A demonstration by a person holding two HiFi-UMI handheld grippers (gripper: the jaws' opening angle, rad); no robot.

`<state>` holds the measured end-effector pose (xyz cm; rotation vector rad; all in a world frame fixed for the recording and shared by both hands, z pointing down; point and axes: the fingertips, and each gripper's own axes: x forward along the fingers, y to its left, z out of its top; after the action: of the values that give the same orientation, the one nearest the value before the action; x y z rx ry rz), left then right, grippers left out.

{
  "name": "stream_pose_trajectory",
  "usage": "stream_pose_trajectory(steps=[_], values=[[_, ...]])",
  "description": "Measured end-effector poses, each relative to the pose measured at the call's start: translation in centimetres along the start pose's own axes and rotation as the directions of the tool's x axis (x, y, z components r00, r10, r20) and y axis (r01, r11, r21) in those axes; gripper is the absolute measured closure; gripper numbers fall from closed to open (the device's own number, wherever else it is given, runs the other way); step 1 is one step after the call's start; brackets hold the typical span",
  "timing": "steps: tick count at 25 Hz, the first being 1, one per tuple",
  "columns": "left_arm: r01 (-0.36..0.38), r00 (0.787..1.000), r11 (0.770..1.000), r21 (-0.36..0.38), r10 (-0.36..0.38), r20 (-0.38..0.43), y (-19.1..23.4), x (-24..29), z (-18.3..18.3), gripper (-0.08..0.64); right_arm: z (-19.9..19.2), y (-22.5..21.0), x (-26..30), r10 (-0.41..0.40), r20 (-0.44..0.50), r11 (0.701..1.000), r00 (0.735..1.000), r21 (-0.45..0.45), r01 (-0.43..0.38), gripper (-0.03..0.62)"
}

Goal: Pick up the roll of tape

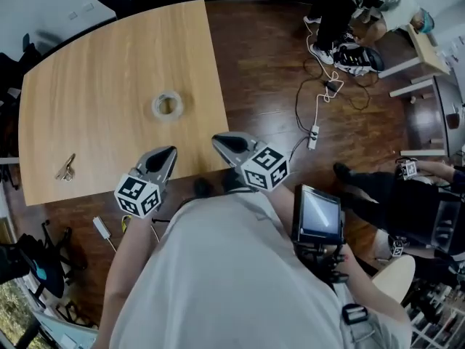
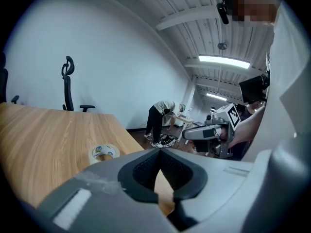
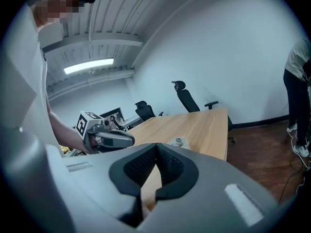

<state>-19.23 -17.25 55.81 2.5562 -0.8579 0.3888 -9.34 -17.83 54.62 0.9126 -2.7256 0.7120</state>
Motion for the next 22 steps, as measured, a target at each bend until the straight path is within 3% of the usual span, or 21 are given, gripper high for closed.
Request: stream_pose_trajectory(steps=[8, 12, 17, 22], values=[[-0.039, 0.995, 0.999, -0.015, 0.037, -0.089, 1.2, 4.0, 0.0, 0.555, 1.0, -3.9, 1.2, 0.064, -0.044, 0.998, 0.997, 0.025, -0.063, 0.586], [-0.061, 0.984, 0.998, 0.014, 0.062, -0.168, 3.2, 4.4, -0.4, 0.554, 1.4, -4.6, 2.6, 0.095, -0.039, 0.995, 0.995, 0.034, -0.094, 0.586], [-0.088, 0.946, 0.992, 0.095, 0.112, -0.303, 6.5, 5.0, -2.2, 0.506, 1.3, -5.1, 3.4, 0.095, -0.025, 0.994, 0.995, 0.06, -0.094, 0.586], [-0.063, 0.887, 0.973, 0.224, 0.157, -0.434, 10.0, 7.4, -3.0, 0.457, 0.7, -6.2, 3.0, 0.072, -0.007, 0.993, 0.997, 0.097, -0.071, 0.586]])
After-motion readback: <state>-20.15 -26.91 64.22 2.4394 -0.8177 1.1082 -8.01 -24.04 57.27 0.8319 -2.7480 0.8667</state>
